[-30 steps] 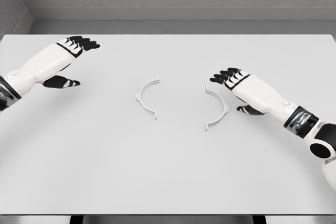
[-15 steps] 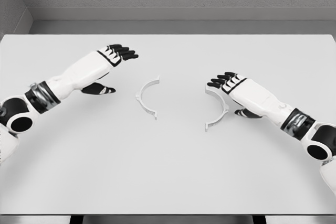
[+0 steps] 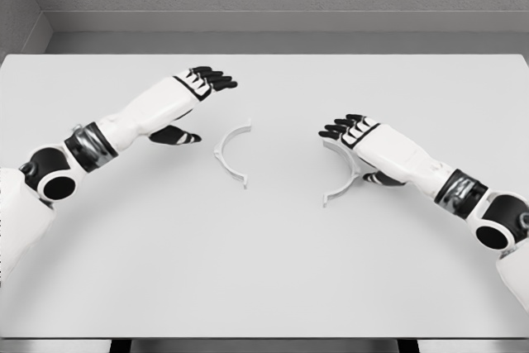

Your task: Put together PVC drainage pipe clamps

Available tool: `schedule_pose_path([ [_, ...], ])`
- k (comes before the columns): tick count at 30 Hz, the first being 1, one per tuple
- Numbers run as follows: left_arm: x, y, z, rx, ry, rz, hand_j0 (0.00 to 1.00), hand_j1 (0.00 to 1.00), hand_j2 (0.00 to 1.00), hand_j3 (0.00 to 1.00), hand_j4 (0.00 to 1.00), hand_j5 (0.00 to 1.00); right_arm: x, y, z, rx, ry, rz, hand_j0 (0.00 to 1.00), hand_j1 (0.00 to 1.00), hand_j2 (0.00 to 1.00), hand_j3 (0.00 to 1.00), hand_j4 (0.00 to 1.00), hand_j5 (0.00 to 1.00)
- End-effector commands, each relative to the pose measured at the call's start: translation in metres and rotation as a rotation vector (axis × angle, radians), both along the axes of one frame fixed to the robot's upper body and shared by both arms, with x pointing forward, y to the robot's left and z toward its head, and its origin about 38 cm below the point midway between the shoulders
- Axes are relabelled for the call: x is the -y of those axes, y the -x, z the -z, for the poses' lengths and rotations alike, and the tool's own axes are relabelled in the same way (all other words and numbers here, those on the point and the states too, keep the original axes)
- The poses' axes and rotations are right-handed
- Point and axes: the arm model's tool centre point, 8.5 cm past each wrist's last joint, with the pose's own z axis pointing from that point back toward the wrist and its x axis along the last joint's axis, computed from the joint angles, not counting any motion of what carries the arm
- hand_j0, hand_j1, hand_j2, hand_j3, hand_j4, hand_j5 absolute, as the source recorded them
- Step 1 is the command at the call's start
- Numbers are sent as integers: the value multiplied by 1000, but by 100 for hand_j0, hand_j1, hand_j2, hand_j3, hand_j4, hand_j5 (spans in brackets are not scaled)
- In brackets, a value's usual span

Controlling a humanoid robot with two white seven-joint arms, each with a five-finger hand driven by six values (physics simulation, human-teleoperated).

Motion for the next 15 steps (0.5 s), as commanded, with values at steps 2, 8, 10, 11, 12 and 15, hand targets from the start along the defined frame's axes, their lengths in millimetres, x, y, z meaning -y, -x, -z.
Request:
schedule_pose_path([
  [2,4,0,10,-30,4,1,100,100,100,100,100,100,-4,0,2,-8,-7,-4,100,100,100,100,100,100],
  [8,6,-7,17,-52,-3,-8,100,100,100,100,100,100,-12,-3,2,-10,-10,-6,100,100,100,100,100,100],
  [10,8,-8,19,-58,2,-8,100,100,100,100,100,100,-12,-3,1,-8,-10,-6,100,100,100,100,100,100],
  [11,8,-9,19,-60,2,-11,100,100,100,100,100,100,-15,-4,0,-6,-13,-10,100,100,100,100,100,100],
  [12,7,-10,18,-58,2,-12,100,100,100,100,100,100,-16,-4,1,-7,-13,-15,100,100,100,100,100,100],
  [15,7,-13,20,-67,4,-22,100,100,100,100,100,100,-20,-6,0,-7,-12,-12,100,100,100,100,100,100],
])
